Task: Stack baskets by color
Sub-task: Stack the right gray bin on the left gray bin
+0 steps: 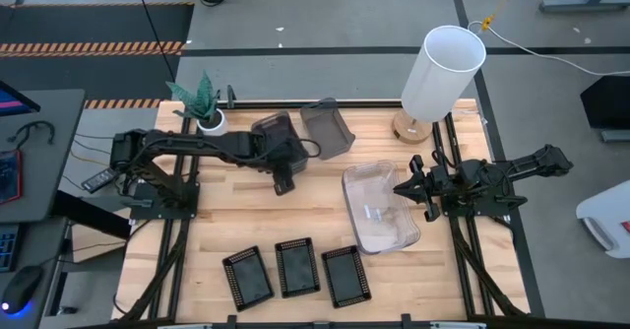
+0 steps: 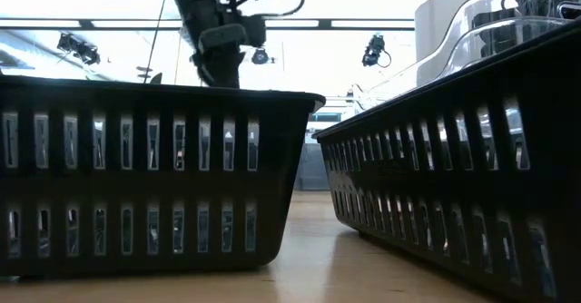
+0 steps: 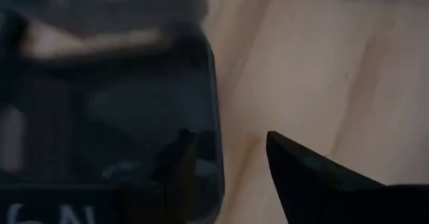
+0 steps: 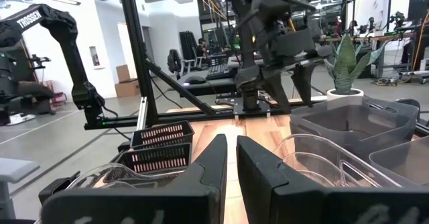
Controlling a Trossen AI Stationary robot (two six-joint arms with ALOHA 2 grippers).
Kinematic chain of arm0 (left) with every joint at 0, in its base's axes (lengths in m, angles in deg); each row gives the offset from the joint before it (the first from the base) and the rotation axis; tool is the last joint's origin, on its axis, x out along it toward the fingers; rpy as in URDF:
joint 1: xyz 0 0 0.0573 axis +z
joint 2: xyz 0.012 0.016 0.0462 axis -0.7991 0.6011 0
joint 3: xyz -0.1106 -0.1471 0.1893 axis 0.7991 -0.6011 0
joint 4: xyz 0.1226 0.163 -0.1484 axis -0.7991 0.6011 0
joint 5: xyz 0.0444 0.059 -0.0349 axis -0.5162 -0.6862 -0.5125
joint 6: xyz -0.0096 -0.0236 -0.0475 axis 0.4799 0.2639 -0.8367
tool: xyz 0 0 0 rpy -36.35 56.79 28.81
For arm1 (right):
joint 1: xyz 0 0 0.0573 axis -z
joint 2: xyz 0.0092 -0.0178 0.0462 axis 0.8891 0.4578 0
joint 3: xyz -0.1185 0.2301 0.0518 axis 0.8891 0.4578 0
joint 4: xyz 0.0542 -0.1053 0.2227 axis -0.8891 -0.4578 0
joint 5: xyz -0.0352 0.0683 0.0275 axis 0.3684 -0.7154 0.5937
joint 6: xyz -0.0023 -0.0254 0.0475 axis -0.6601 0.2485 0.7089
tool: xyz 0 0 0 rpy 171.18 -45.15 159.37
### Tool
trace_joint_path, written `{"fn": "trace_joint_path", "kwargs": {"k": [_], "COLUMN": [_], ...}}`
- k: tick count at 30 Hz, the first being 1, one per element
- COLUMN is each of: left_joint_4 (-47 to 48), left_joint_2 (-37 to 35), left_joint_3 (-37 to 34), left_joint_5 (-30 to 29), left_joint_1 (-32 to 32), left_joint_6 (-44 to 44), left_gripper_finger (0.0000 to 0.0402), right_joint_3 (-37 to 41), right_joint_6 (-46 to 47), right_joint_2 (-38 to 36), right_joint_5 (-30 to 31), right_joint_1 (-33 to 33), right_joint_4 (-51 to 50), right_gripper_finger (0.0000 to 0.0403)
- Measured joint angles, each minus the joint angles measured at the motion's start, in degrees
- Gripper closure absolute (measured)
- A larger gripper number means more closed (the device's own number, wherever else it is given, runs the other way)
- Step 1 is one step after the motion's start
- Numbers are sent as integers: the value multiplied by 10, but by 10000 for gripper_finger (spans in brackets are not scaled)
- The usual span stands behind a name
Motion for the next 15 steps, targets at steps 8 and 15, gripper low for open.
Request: {"fn": "trace_joint_path", "kwargs": {"k": [8, 15], "left_joint_4": [-209, -388], "left_joint_2": [35, 120], "left_joint_3": [1, 0], "left_joint_5": [-74, -54], "left_joint_1": [-5, 15], "left_joint_6": [80, 117], "left_gripper_finger": [228, 248], "right_joint_3": [0, 0], "right_joint_6": [0, 0], "right_joint_2": [0, 7], "right_joint_5": [0, -2], "right_joint_1": [0, 0], "right_joint_4": [0, 9], "right_gripper_finger": [362, 362]}}
